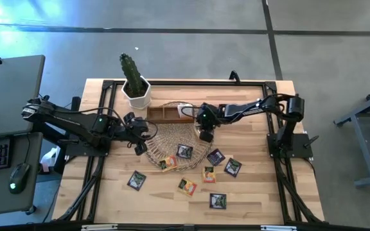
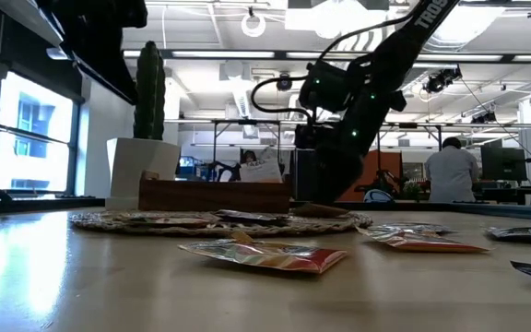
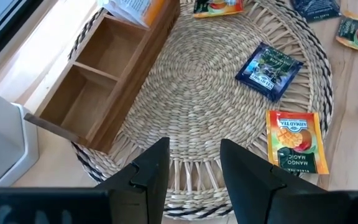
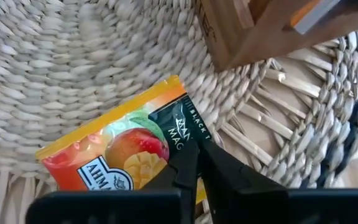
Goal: Pick & Place Tea
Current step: Put the orange tea bag into the middle section of the wooden organizer
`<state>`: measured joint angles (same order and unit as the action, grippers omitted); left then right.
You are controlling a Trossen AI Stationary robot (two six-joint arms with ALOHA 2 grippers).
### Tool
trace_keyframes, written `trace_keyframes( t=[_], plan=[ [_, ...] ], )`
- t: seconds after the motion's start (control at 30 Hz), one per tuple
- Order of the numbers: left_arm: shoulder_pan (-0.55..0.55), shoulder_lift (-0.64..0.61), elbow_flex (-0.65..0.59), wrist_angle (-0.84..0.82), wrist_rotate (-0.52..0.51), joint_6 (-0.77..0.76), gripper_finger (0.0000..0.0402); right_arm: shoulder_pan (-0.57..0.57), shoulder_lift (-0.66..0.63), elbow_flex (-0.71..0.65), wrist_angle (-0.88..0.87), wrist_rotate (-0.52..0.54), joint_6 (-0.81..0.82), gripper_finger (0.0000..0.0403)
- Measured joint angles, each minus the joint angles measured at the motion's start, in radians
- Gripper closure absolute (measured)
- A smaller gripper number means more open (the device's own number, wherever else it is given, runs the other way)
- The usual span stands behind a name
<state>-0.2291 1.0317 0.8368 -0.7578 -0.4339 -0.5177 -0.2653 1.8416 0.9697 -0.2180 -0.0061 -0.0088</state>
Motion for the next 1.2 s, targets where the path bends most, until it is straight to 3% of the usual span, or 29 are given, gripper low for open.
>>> trace_keyframes(
  t=[0.3, 0.67, 1.07, 1.2],
  plan=[
    [0.0, 0.0, 0.0, -0.001, -0.002, -0.013, 0.0261, 0.072, -0.114, -0.004, 0.011, 0.026, 0.008, 0.0399],
    [0.0, 0.0, 0.0, 0.0, -0.002, -0.013, 0.0261, 0.138, -0.118, -0.004, 0.006, 0.074, -0.04, 0.039],
    [0.0, 0.0, 0.0, 0.001, -0.002, -0.064, 0.0261, 0.099, -0.081, -0.004, -0.051, 0.075, -0.052, 0.0245],
    [0.0, 0.0, 0.0, 0.002, -0.002, -0.064, 0.0261, 0.081, -0.031, 0.001, -0.036, 0.05, -0.043, 0.0218]
  ],
)
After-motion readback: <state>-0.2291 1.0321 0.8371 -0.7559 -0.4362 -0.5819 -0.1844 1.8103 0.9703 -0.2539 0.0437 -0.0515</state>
